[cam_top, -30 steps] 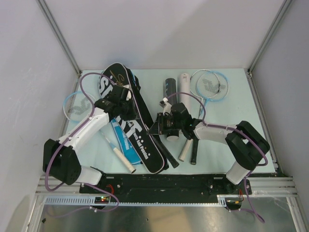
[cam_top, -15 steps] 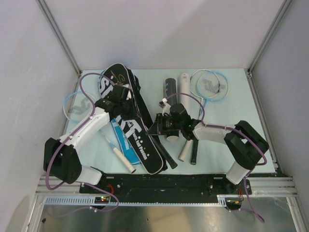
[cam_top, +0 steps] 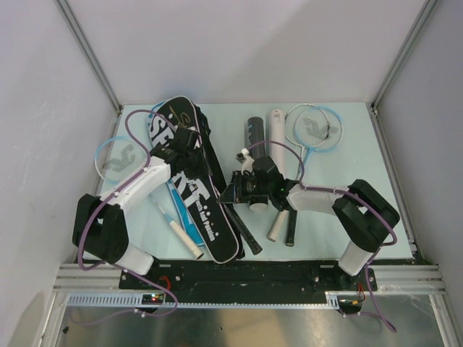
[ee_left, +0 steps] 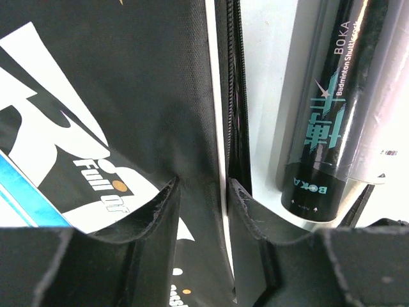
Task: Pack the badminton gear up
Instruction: Place the racket in the racket bag.
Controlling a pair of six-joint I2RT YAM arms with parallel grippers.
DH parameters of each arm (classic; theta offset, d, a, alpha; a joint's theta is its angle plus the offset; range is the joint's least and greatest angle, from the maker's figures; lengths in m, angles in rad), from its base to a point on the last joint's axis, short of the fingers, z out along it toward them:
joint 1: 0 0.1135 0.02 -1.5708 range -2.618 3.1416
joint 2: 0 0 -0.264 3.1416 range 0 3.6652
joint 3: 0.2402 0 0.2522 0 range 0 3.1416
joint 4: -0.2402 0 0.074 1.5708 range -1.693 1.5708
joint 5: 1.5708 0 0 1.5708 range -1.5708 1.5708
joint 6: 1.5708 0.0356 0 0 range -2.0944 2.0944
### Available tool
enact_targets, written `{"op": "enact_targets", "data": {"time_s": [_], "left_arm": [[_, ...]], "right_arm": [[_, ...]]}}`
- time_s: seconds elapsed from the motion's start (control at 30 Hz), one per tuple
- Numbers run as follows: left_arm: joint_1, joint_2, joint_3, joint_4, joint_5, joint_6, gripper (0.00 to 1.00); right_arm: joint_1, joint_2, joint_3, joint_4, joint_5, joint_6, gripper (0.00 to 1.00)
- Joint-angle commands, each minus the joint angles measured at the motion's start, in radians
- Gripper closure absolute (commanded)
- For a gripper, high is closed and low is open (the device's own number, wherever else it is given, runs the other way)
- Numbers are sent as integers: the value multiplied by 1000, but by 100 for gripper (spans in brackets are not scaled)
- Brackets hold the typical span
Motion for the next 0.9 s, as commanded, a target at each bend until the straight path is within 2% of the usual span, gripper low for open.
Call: {"op": "enact_targets", "data": {"time_s": [0.0,0.07,0.13,0.27,0.3,0.5,0.67,0.87], "left_arm": [[-6,-1,38,45,-14,-7,60],[-8,-1,40,50,-14,-4,60],[-8,-2,39,49,-10,-4,68],[-10,-17,34,48,10,-9,93],[-9,-22,33,48,23,-10,97],[-7,-74,13,41,112,9,100],[-7,-88,0,6,135,97,100],[-3,-110,5,-31,134,166,100]], "right_arm": [[13,0,9,117,-6,-15,100],[15,4,9,122,-7,-12,100],[15,9,9,125,-9,-10,100],[10,14,9,126,-4,10,100],[9,14,9,128,-4,17,100],[-5,-7,8,117,11,40,99],[-11,-61,-9,77,36,24,96],[-19,-107,-55,36,76,-2,81]]}}
